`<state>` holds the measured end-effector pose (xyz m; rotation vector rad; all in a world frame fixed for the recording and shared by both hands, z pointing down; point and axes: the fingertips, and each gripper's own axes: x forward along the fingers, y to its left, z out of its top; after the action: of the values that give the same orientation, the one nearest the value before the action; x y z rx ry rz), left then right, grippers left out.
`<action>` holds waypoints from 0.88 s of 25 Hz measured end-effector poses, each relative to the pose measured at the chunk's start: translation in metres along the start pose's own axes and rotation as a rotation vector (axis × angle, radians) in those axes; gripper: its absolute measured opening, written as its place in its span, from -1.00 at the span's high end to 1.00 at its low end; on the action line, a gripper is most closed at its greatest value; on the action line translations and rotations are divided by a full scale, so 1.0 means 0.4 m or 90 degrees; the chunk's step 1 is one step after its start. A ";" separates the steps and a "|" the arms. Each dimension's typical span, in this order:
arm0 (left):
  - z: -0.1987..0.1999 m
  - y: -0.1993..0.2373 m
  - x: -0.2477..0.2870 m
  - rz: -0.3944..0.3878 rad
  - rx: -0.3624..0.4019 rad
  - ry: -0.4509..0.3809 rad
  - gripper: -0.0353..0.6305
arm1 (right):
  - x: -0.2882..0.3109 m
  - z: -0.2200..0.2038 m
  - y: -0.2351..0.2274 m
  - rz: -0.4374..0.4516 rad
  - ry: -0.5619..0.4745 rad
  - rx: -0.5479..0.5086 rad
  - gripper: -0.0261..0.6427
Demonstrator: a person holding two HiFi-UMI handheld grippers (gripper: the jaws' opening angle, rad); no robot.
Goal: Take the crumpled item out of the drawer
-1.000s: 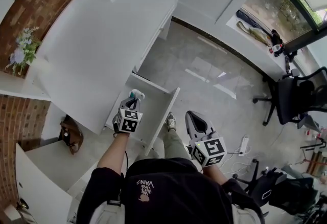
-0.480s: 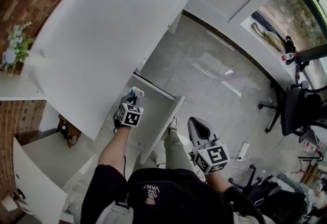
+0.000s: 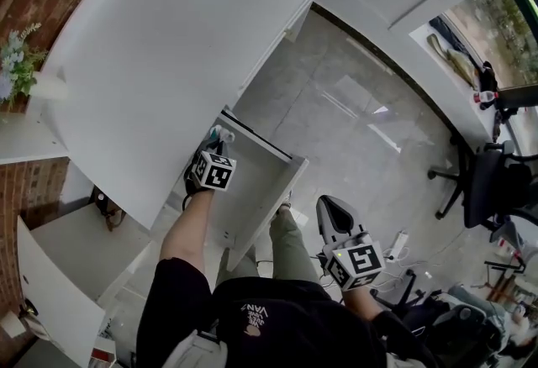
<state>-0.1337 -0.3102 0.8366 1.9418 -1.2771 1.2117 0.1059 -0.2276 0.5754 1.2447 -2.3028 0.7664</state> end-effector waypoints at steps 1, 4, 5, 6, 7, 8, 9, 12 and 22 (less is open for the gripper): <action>0.005 0.003 0.006 0.001 0.000 0.000 0.86 | 0.002 -0.002 -0.001 0.002 0.003 -0.001 0.92; 0.013 0.015 0.022 0.009 0.003 0.002 0.86 | 0.007 -0.009 -0.006 0.002 0.009 0.000 0.92; 0.014 0.019 0.027 0.011 0.005 0.005 0.86 | 0.008 -0.011 -0.009 0.001 0.011 0.000 0.92; 0.013 0.021 0.033 0.011 0.006 0.009 0.86 | 0.009 -0.011 -0.012 0.000 0.012 0.000 0.92; 0.012 0.022 0.038 0.009 0.008 0.013 0.86 | 0.010 -0.011 -0.015 0.000 0.013 0.000 0.92; 0.011 0.023 0.043 0.007 0.010 0.016 0.85 | 0.013 -0.010 -0.016 0.000 0.013 0.002 0.92; 0.010 0.025 0.046 0.006 0.011 0.018 0.83 | 0.015 -0.008 -0.017 0.000 0.013 0.003 0.92; 0.008 0.025 0.053 -0.006 0.013 0.015 0.57 | 0.020 -0.004 -0.017 -0.001 0.011 0.001 0.92; 0.011 -0.002 0.021 -0.018 0.041 -0.016 0.31 | 0.007 0.006 0.007 -0.001 -0.001 0.004 0.92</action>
<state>-0.1297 -0.3169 0.8418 2.0197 -1.2327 1.2329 0.1020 -0.2296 0.5746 1.2501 -2.3016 0.7723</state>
